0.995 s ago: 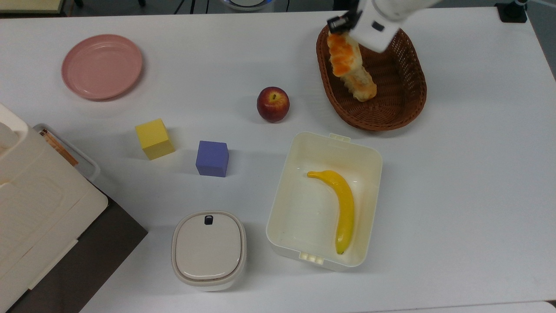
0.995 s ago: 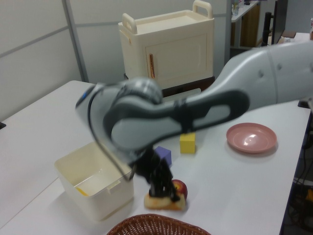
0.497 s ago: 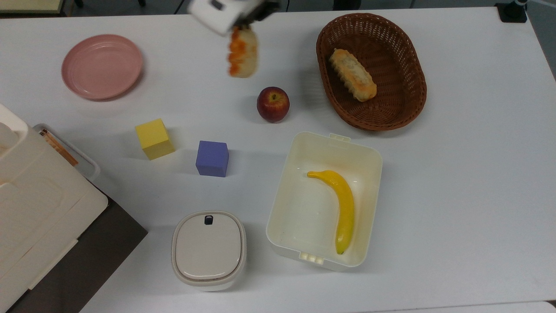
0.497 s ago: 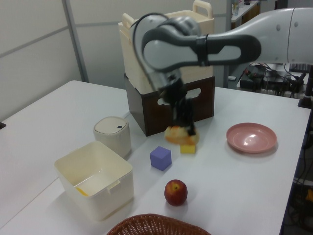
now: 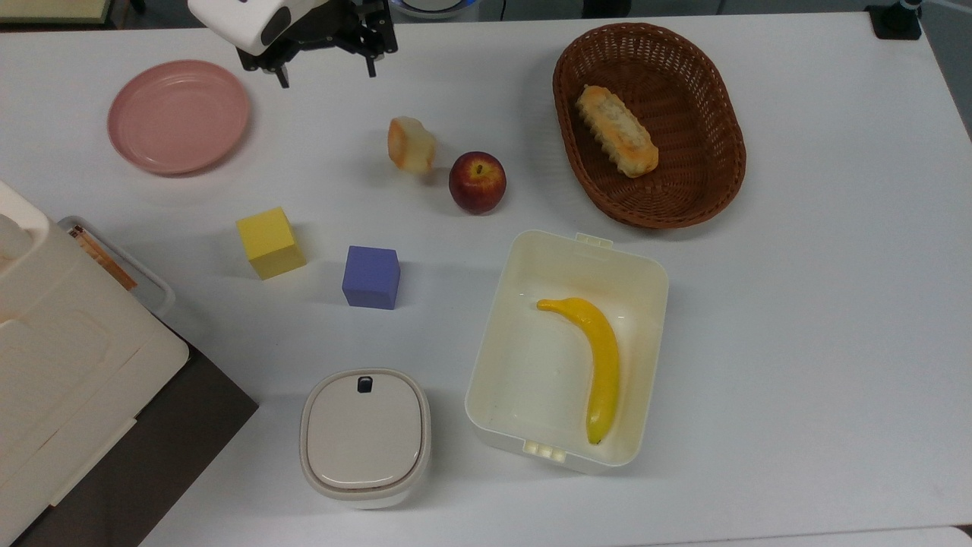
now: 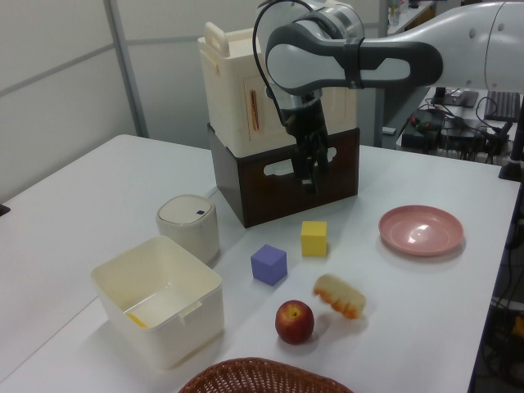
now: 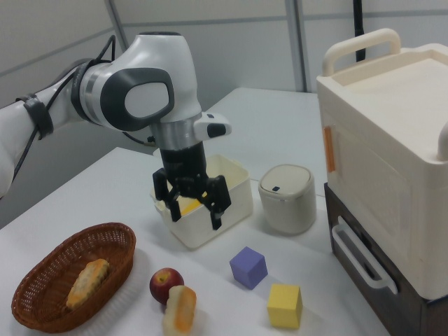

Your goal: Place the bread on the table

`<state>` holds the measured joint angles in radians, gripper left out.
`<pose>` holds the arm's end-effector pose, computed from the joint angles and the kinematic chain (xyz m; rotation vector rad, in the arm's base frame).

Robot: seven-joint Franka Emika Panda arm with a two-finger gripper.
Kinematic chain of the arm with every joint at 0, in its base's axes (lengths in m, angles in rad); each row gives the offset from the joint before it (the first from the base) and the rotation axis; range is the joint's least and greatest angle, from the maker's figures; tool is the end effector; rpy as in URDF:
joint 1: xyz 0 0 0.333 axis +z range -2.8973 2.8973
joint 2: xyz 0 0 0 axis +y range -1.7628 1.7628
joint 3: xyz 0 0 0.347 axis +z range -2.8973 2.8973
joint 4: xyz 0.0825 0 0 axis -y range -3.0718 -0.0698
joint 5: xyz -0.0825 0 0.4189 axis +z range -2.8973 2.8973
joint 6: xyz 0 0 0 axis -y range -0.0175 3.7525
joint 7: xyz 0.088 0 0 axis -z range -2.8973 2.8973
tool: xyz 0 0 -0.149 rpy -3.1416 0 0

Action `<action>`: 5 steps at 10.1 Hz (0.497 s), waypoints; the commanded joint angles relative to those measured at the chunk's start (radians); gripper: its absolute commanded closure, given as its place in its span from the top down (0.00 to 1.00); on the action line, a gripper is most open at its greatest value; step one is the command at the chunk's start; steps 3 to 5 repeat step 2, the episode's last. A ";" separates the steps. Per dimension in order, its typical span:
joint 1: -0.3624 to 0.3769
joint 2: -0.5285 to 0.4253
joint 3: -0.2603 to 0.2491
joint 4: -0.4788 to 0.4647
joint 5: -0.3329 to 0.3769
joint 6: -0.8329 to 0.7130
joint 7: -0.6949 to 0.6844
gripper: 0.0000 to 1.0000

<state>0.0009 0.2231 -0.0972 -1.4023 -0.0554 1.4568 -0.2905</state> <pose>0.6383 -0.0642 0.5520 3.0714 0.2975 -0.2772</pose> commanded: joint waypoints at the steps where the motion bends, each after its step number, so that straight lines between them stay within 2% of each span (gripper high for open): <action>1: -0.027 -0.014 0.004 -0.009 0.011 0.138 0.043 1.00; 5: -0.027 -0.011 0.004 -0.007 0.009 0.140 0.039 1.00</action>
